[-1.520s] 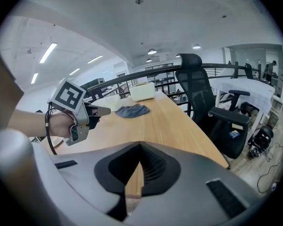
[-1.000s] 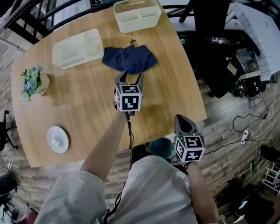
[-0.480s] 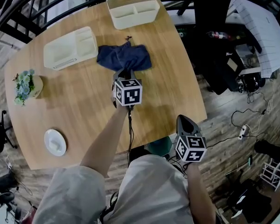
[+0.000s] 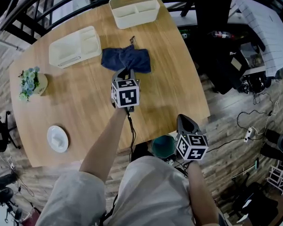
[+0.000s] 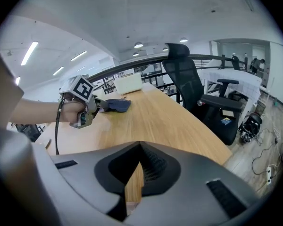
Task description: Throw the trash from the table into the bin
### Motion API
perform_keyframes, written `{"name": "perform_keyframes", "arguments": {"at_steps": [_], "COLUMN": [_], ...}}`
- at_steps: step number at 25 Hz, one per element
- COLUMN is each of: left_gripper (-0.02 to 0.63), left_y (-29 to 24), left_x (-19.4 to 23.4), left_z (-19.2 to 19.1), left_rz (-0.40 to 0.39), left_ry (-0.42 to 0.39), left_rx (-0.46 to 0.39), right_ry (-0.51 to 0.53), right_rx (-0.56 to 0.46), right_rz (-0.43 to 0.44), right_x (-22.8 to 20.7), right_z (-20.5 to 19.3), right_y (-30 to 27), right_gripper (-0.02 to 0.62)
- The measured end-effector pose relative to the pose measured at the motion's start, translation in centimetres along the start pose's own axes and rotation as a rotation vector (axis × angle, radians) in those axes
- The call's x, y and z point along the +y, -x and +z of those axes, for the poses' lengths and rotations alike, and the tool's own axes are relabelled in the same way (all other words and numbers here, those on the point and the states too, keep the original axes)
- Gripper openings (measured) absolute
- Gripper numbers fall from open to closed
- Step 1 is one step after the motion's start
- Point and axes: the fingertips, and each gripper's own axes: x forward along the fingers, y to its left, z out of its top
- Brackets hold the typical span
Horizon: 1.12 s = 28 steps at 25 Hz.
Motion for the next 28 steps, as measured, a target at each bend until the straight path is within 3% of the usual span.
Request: {"name": "perform_keyframes", "arguments": {"at_steps": [8,13,17,22,28], "left_gripper": [0.052,0.052,0.052,0.052,0.052], "left_y": [8.3,13.5,17.8,22.8,28.3], "left_x": [-4.7,-9.4,-13.8,-20.6,-27.5], "left_z": [-0.6,-4.0,-9.0,-14.1,-19.8], "left_rz": [-0.022,-0.003,0.017,0.037,0.038], "left_ry": [-0.031,-0.026,0.056,0.064,0.113], "left_rx": [-0.07,-0.087,-0.084,-0.096,-0.117], "right_ry": [-0.171,-0.096,-0.015,0.051,0.116], "right_rx": [-0.063,-0.078,-0.098,-0.116,-0.077], "right_rz": [0.071,0.143,0.201,0.212,0.257], "right_x": [-0.1,-1.4,-4.3,-10.3,-13.2], "right_z": [-3.3,-6.8,-10.3,-15.2,-21.6], "right_y": [3.9,8.6,13.9,20.0,25.5], "right_gripper": [0.026,0.026,0.026,0.026,0.026]}}
